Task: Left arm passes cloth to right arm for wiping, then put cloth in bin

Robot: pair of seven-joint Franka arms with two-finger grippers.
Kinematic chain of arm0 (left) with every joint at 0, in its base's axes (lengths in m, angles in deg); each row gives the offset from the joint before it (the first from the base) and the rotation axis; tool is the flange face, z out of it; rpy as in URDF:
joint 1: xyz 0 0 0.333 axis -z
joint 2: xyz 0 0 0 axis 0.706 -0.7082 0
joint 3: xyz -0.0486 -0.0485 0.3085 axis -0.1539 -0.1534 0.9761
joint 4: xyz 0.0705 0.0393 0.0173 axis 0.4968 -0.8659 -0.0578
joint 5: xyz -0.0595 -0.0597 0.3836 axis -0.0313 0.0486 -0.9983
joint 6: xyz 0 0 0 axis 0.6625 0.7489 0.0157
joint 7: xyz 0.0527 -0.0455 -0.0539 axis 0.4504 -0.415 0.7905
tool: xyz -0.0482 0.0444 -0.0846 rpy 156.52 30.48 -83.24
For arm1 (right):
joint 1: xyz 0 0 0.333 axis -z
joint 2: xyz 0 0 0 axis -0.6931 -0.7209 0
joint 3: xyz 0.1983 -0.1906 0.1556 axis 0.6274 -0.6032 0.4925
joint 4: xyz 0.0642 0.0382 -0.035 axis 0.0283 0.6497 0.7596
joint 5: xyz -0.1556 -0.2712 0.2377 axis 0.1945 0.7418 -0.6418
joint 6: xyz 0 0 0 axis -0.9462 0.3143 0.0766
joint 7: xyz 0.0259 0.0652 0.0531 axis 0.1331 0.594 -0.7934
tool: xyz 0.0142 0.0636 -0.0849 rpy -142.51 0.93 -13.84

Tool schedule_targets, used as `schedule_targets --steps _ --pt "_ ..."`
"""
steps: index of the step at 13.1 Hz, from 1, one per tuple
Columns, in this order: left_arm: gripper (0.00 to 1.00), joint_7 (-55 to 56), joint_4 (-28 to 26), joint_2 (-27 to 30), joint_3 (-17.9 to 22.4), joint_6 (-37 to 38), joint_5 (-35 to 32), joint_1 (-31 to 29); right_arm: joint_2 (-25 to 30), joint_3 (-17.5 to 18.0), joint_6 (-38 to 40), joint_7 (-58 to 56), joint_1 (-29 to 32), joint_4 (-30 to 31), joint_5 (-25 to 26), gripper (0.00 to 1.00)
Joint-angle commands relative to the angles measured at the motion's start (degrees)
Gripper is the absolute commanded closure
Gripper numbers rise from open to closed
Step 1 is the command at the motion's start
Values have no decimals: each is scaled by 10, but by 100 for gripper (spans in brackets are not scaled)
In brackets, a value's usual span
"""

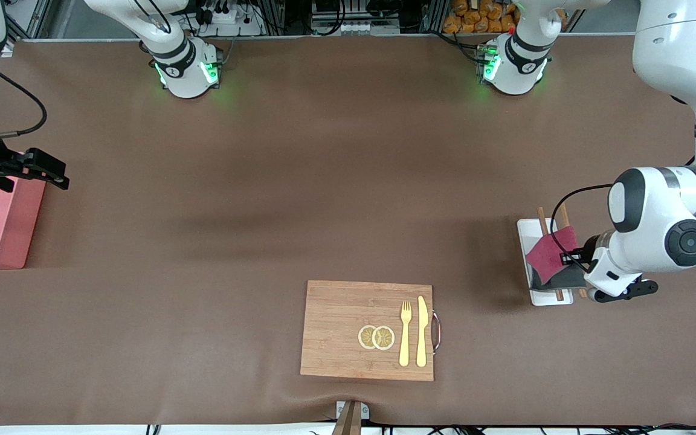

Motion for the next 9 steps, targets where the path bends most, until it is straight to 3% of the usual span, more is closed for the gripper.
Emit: schedule_targets --steps 1,6,9 --pt "70 -7 2 0 1 -6 8 3 -4 1 6 -3 2 -6 -3 0" --pt "86 -8 1 5 2 -4 8 0 -4 1 6 0 1 -8 -6 0" --pt "86 -8 1 5 2 -3 8 0 -1 3 7 -1 -4 -11 -11 0"
